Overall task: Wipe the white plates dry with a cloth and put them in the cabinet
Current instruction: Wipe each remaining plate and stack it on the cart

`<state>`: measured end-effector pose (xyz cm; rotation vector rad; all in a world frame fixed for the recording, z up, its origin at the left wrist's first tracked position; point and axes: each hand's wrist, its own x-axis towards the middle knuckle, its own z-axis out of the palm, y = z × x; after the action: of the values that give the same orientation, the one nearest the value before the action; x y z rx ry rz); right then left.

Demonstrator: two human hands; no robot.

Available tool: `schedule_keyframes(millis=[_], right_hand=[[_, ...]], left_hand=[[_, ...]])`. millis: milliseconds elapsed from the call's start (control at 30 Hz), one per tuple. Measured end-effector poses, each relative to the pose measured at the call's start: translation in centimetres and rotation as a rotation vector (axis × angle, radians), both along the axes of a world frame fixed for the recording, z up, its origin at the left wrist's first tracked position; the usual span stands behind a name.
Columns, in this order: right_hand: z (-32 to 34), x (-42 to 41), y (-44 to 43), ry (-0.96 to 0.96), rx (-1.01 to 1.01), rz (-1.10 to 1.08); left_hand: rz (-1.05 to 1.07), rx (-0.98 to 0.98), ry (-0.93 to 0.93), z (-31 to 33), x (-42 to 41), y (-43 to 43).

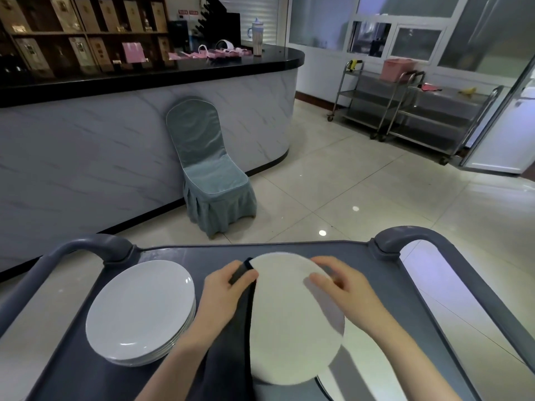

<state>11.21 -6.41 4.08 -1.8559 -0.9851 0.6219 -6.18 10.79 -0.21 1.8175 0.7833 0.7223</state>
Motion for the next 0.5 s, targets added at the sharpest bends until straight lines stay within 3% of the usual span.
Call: schedule_keyframes(millis=[67, 133, 233, 367, 500], right_hand=[[-0.2, -0.7, 0.7, -0.126, -0.051, 0.119], [-0.7, -1.4, 1.0, -0.181, -0.031, 0.106], [-1.0, -1.7, 1.0, -0.189, 0.061, 0.015], [-1.3, -1.3, 0.3, -0.027, 0.193, -0.172], [-2.4, -1.8, -0.3, 0.060, 0.199, -0.239]], left_hand=[[-0.127, 0.116, 0.058, 0.7, 0.7, -0.2], [-0.178, 0.176, 0.087, 0.8, 1.1, -0.5], [-0.099, 0.064, -0.002, -0.2, 0.6, -1.3], [0.144, -0.118, -0.028, -2.6, -0.5, -2.8], [0.089, -0.157, 0.002, -2.3, -1.1, -2.0]])
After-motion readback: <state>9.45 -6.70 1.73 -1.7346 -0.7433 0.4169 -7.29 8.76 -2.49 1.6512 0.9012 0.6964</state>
